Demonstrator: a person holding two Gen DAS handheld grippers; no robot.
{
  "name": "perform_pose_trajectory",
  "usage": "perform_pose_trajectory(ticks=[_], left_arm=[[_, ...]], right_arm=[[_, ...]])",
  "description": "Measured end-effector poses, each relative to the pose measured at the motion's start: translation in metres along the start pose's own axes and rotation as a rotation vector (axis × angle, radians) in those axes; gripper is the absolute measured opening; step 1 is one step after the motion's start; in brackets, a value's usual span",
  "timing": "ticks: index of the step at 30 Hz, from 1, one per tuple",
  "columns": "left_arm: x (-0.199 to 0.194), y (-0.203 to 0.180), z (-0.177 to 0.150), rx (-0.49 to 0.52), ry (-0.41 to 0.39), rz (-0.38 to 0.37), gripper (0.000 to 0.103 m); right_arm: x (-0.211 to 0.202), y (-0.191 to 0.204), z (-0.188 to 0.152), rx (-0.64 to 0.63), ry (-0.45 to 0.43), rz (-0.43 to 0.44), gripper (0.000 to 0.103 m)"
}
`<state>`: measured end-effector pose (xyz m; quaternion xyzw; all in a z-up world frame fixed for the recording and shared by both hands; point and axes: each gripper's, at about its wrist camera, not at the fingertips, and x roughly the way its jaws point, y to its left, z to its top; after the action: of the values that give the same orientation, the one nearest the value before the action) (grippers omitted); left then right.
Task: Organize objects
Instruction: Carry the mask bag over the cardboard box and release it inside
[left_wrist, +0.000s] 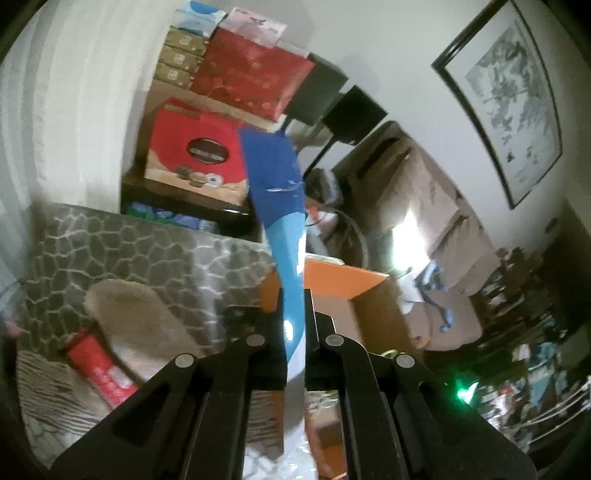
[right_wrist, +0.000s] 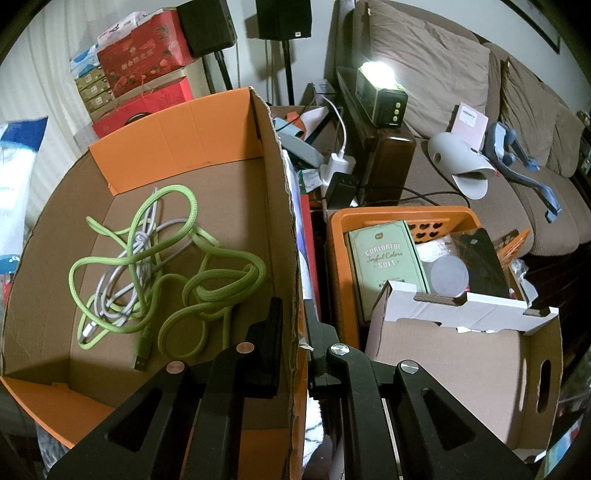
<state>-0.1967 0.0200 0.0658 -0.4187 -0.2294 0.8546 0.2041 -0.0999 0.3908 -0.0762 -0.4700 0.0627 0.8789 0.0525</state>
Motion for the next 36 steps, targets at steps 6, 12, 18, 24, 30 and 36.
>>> perform_pose_trajectory(ticks=[6, 12, 18, 24, 30, 36], left_arm=[[0.009, -0.025, 0.001, -0.003, -0.005, -0.083, 0.004], [0.012, -0.045, 0.0, 0.01, -0.018, -0.105, 0.004], [0.01, -0.063, 0.0, 0.032, -0.037, -0.119, 0.004], [0.022, -0.079, -0.004, 0.05, -0.022, -0.128, 0.003], [0.059, -0.082, -0.018, 0.021, 0.041, -0.141, 0.003], [0.105, -0.071, -0.035, -0.082, 0.127, -0.178, 0.003]], right_arm=[[0.0, 0.0, 0.0, 0.0, 0.0, -0.001, 0.009], [0.0, 0.0, 0.0, 0.0, 0.0, 0.0, 0.009], [0.0, 0.0, 0.0, 0.0, 0.0, 0.0, 0.009], [0.0, 0.0, 0.0, 0.0, 0.0, 0.0, 0.009], [0.0, 0.001, 0.0, -0.002, 0.001, -0.001, 0.009], [0.0, 0.001, 0.0, -0.002, 0.001, 0.0, 0.009]])
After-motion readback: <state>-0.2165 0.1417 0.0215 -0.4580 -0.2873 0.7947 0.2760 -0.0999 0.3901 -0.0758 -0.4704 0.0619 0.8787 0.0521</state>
